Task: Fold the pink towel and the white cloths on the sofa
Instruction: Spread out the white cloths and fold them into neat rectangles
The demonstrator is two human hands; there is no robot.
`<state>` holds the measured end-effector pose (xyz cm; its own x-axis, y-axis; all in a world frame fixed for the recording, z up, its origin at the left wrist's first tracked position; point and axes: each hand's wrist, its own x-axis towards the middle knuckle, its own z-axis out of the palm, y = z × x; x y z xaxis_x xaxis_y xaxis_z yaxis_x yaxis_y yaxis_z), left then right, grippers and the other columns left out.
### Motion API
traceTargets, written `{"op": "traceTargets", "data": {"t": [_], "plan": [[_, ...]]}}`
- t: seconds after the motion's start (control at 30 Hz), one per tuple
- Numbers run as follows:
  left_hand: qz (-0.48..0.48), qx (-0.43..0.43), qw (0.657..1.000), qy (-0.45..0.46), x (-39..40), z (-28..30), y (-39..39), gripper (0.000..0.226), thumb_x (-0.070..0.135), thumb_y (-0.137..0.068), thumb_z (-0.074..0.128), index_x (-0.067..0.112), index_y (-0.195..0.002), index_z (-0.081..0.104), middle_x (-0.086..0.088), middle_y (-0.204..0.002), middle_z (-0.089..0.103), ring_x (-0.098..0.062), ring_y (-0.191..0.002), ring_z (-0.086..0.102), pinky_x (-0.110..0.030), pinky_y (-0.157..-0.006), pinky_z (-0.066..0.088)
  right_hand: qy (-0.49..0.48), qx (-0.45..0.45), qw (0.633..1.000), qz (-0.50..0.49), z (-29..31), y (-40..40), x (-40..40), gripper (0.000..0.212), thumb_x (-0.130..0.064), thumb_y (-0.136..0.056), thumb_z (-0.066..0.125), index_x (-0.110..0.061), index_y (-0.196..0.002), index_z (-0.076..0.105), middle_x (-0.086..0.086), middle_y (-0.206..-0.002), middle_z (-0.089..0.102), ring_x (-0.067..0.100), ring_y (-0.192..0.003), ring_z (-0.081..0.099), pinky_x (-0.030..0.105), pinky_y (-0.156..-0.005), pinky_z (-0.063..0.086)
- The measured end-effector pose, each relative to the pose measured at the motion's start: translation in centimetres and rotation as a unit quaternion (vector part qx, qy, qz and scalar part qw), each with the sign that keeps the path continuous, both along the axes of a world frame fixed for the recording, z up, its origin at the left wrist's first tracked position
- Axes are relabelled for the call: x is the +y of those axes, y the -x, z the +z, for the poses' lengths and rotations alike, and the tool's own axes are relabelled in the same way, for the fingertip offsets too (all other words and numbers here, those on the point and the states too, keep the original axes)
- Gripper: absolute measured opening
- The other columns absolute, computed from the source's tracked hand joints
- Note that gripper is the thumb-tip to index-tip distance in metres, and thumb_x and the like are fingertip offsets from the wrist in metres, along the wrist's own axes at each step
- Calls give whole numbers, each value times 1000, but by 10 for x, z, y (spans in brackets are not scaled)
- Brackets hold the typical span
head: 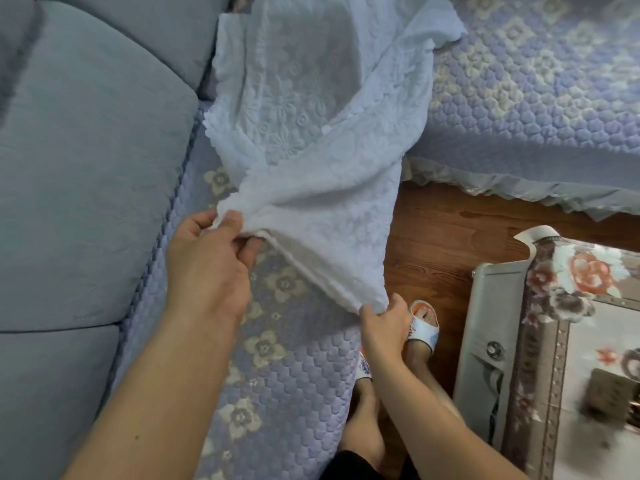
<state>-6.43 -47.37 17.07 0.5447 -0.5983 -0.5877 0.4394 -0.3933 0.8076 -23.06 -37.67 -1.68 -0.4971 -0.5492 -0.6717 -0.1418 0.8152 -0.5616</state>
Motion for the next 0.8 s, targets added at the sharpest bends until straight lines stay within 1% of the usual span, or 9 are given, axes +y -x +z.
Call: {"op": "traceTargets", "data": {"t": [0.07, 0.13, 0.2, 0.27, 0.33, 0.43, 0.6, 0.73, 0.8], "plan": [[1, 42, 999, 17, -11, 9, 2, 15, 1, -101, 52, 9, -112, 59, -6, -105, 72, -12, -80, 76, -25, -66, 60, -74, -44, 996, 9, -25, 3, -4, 97, -39, -79, 78, -15, -157, 26, 15, -152, 38, 36, -142, 38, 45, -113, 39], [-12, 63, 998, 27, -19, 18, 3, 21, 1, -103, 48, 5, -121, 58, -7, -103, 73, -12, -79, 76, -23, -63, 59, -110, -129, 985, -44, -57, -3, -12, 112, -47, -72, 79, -22, -159, 13, 14, -154, 37, 37, -139, 42, 50, -114, 39], [-44, 66, 997, 28, -24, 28, 1, 23, 1, -103, 48, 3, -124, 58, -8, -100, 76, -13, -84, 76, -24, -66, 60, -109, -222, 956, -157, -113, -5, -13, 101, -41, -70, 73, -28, -156, 20, 11, -147, 47, 33, -125, 55, 50, -101, 50], [-77, 54, 995, 26, -28, 37, -7, 26, 2, -103, 48, 2, -127, 57, -9, -103, 77, -16, -93, 76, -26, -71, 61, -69, -277, 935, -209, -160, -1, -12, 66, -28, -78, 63, -35, -142, 47, 7, -137, 60, 28, -111, 63, 43, -83, 56], [-95, 39, 994, 27, -31, 44, -19, 30, 2, -103, 46, 1, -131, 56, -10, -110, 76, -18, -100, 74, -26, -76, 60, -26, -335, 893, -301, -125, 0, -25, 49, -13, -80, 54, -36, -122, 64, 6, -125, 68, 27, -106, 66, 38, -79, 56], [-95, 41, 994, 30, -34, 52, -29, 31, 1, -103, 44, 1, -131, 56, -9, -110, 76, -18, -102, 73, -27, -79, 60, 23, -399, 843, -361, -68, 10, -43, 48, 0, -89, 48, -27, -126, 62, 4, -118, 68, 29, -106, 64, 39, -87, 55], [-107, 56, 992, 36, -31, 55, -23, 22, 2, -103, 45, 4, -118, 61, -7, -98, 78, -17, -97, 75, -29, -82, 61, 27, -349, 872, -342, -58, 16, -61, 39, -7, -89, 62, -20, -125, 65, 5, -116, 72, 28, -103, 69, 38, -77, 61], [-63, 15, 997, 50, -39, 52, -56, 19, 2, -105, 42, 8, -110, 59, -2, -87, 79, -14, -87, 76, -29, -74, 62, -19, -265, 874, -408, -48, 54, -64, 14, 3, -85, 66, -9, -93, 66, 12, -102, 70, 30, -87, 69, 44, -79, 60], [-40, -26, 999, 17, -35, 38, -85, 19, 2, -106, 40, 10, -108, 57, 2, -83, 78, -10, -80, 75, -32, -79, 62, -38, -172, 918, -356, -35, 93, -54, 20, 6, -76, 72, -11, -85, 67, 15, -100, 71, 31, -82, 69, 42, -73, 60]]}}
